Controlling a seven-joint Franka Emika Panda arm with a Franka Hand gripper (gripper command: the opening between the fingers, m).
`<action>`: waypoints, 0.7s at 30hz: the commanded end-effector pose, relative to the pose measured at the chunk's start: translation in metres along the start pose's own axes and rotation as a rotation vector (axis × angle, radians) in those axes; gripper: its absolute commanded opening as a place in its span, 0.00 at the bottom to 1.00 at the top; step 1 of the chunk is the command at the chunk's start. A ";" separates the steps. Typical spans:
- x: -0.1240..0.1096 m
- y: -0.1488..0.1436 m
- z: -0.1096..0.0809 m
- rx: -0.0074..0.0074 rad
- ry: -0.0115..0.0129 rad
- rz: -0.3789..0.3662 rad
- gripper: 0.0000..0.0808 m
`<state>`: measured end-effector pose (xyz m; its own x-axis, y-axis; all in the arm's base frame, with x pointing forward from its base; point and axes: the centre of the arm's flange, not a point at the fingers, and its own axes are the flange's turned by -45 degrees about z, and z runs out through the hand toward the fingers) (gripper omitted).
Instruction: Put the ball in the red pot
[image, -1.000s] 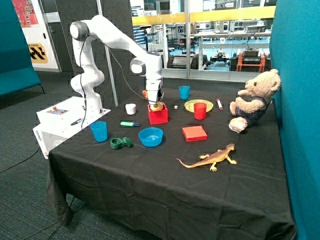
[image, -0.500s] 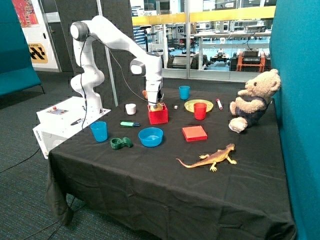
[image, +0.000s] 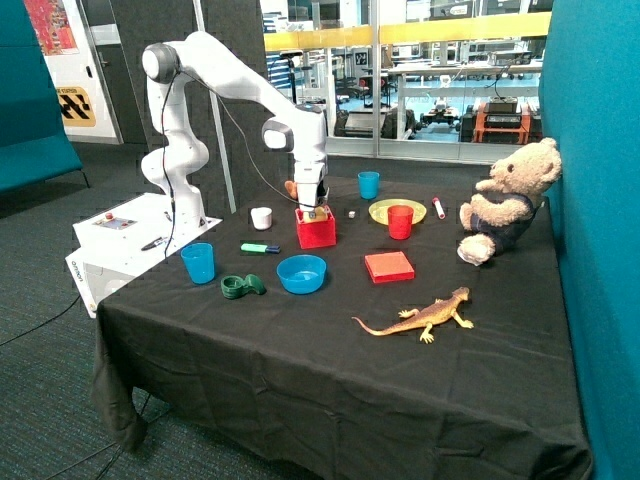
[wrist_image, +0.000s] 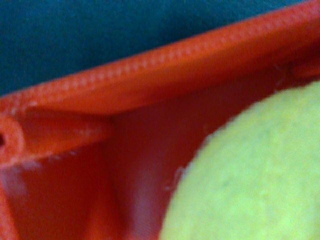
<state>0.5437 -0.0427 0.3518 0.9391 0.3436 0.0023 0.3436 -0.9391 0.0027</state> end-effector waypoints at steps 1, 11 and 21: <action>0.004 -0.003 -0.002 0.0027 -0.0023 -0.006 1.00; 0.001 0.000 -0.003 0.0027 -0.0023 0.000 1.00; -0.024 0.005 -0.030 0.0027 -0.0023 -0.029 1.00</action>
<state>0.5382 -0.0488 0.3680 0.9344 0.3562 -0.0079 0.3562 -0.9344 -0.0061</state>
